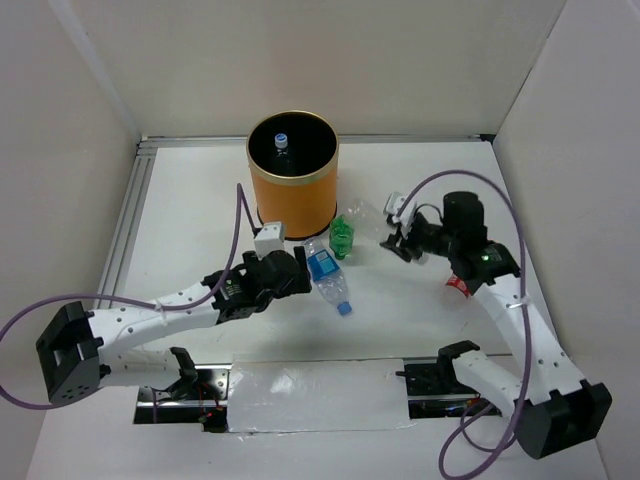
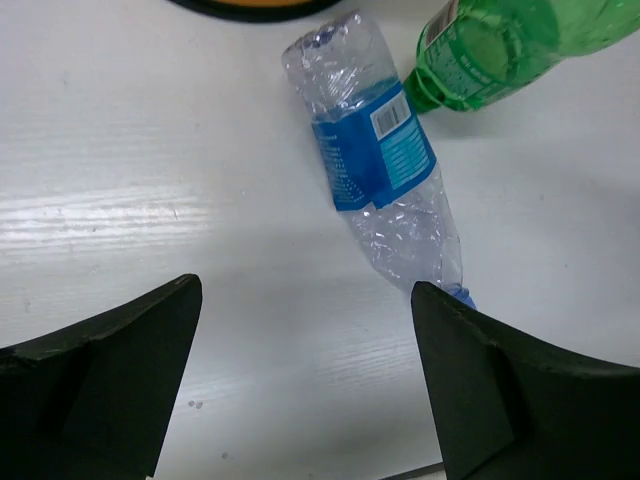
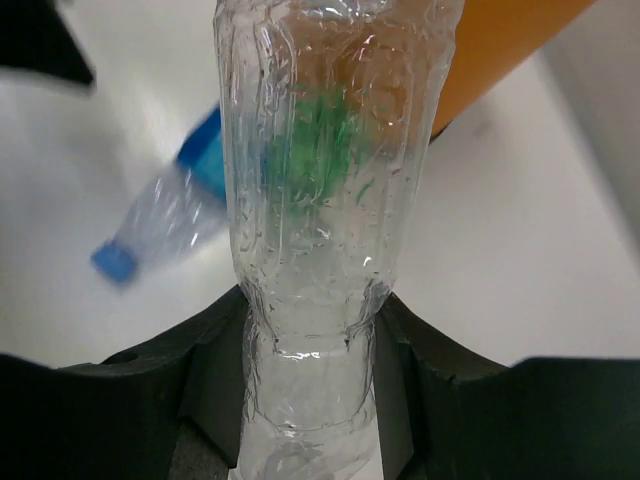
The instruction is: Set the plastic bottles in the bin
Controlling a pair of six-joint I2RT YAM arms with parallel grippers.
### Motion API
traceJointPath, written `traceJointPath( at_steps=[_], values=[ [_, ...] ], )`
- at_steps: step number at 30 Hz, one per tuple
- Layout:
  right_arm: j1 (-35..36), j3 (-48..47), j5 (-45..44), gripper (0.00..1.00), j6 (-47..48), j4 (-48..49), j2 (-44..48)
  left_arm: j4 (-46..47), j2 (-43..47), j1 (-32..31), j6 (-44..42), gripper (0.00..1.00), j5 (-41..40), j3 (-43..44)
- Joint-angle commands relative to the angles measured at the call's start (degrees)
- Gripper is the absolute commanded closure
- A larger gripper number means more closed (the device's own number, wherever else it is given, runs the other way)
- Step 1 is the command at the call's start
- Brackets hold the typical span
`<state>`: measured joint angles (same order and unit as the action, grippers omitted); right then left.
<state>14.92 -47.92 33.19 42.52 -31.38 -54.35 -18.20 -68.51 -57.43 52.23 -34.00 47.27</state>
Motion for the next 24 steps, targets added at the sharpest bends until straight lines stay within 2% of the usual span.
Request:
traceJointPath(
  at_steps=[1, 4, 5, 7, 8, 10, 11, 14, 18, 19, 20, 21, 22, 24],
  values=[
    [-0.24, -10.24, 6.53, 0.95, -4.28, 7.24, 0.58, 7.2, -0.3, 2.31, 8.51, 0.02, 5.33, -0.85],
    [0.46, -16.22, 8.9, 0.95, -11.31, 18.94, -3.91, 11.84, -2.59, 4.59, 9.3, 0.0, 9.99, -3.05],
    [1.77, -20.07, 9.61, 0.94, -13.67, 25.77, -8.54, 13.26, -3.64, 5.82, 9.3, 0.0, 12.96, -3.75],
    [3.44, -26.05, 9.61, 0.94, -16.49, 30.04, -14.53, 15.02, -4.78, 5.84, 8.25, 0.0, 14.74, -3.76],
    [4.32, -29.56, 9.61, 0.94, -17.99, 31.8, -21.43, 16.77, -5.31, 6.53, 7.72, 0.0, 14.75, -3.76],
    [6.51, -40.6, 10.14, 0.91, -21.77, 32.6, -28.24, 18.28, -6.54, 7.07, 7.19, 0.0, 16.07, -4.37],
    [7.4, -44.15, 11.01, 0.9, -22.48, 32.61, -34.53, 18.89, -7.94, 7.94, 7.19, 0.0, 16.94, -4.38],
    [11.78, -56.29, 9.53, 0.9, -21.08, 32.61, -42.31, 21.44, -10.06, 9.35, 7.71, 0.0, 17.56, -4.9],
    [13.21, -72.46, 9.53, 0.82, -22.65, 26.13, -58.8, 24.43, -13.57, 10.41, 8.42, 0.0, 18.88, -4.38],
    [13.21, -75.45, 9.53, 0.75, -23.44, 24.62, -61.2, 24.44, -15.06, 10.41, 8.42, 0.0, 18.88, -3.5],
    [13.21, -80.18, 9.53, 0.62, -24.15, 23.04, -63.23, 24.44, -15.86, 10.41, 8.42, 0.0, 18.88, -2.8],
    [13.21, -81.35, 9.53, 0.31, -24.85, 21.81, -64.73, 23.74, -16.73, 10.41, 7.72, 0.0, 18.88, -1.4],
    [13.21, -81.37, 9.53, 0.21, -26.77, 21.8, -65.53, 23.73, -17.61, 10.41, 7.71, 0.0, 18.88, -0.78],
    [12.42, -77.87, 8.91, 0.09, -28.89, 23.45, -64.23, 23.12, -20.42, 9.27, 7.1, 0.0, 18.88, 0.45]
  ],
)
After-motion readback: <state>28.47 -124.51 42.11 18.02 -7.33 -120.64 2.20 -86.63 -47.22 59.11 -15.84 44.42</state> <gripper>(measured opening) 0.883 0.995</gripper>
